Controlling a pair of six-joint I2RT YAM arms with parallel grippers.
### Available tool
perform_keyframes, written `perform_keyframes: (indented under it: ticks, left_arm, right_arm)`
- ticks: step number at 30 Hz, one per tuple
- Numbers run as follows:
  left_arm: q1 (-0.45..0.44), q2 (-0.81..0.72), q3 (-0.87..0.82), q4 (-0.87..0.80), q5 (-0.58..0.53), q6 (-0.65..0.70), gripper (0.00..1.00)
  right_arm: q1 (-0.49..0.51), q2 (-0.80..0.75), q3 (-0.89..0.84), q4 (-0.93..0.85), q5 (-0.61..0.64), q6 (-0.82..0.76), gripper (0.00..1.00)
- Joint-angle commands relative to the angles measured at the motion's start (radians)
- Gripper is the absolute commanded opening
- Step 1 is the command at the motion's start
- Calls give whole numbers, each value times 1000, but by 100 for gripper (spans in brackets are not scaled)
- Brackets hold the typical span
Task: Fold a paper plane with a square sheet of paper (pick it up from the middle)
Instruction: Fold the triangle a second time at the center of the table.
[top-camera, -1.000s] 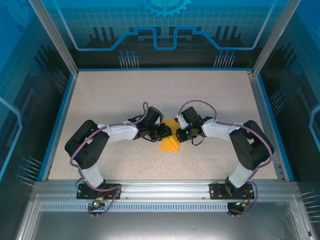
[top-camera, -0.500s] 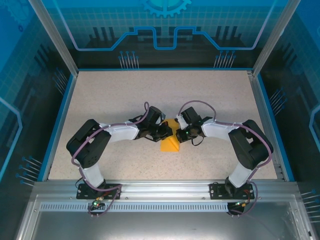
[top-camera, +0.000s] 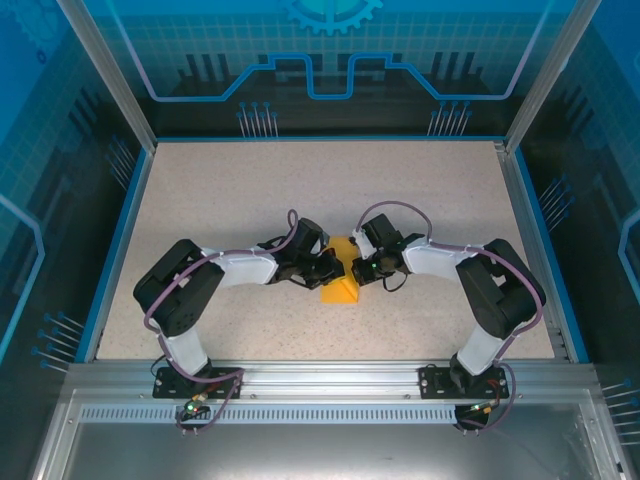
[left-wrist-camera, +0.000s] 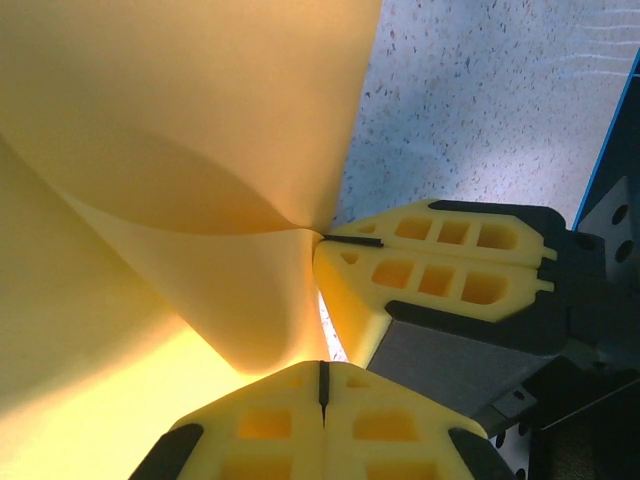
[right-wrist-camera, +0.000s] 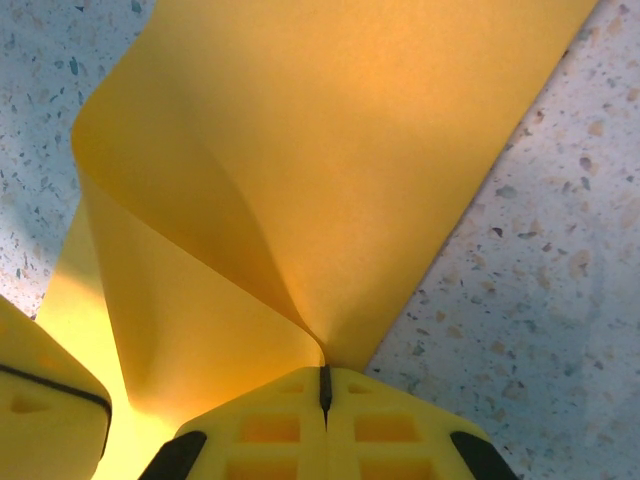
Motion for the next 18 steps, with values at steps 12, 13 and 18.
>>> perform_keyframes:
  ticks: [12, 13, 18]
  left_arm:
    - [-9, 62, 2, 35, 10, -10, 0]
    - [-9, 68, 3, 35, 8, -9, 0]
    - [-9, 91, 0, 32, 1, -9, 0]
  right_arm:
    - [-15, 27, 8, -16, 5, 5, 0]
    - [-15, 27, 8, -18, 4, 4, 0]
    - [-15, 23, 37, -20, 2, 4, 0]
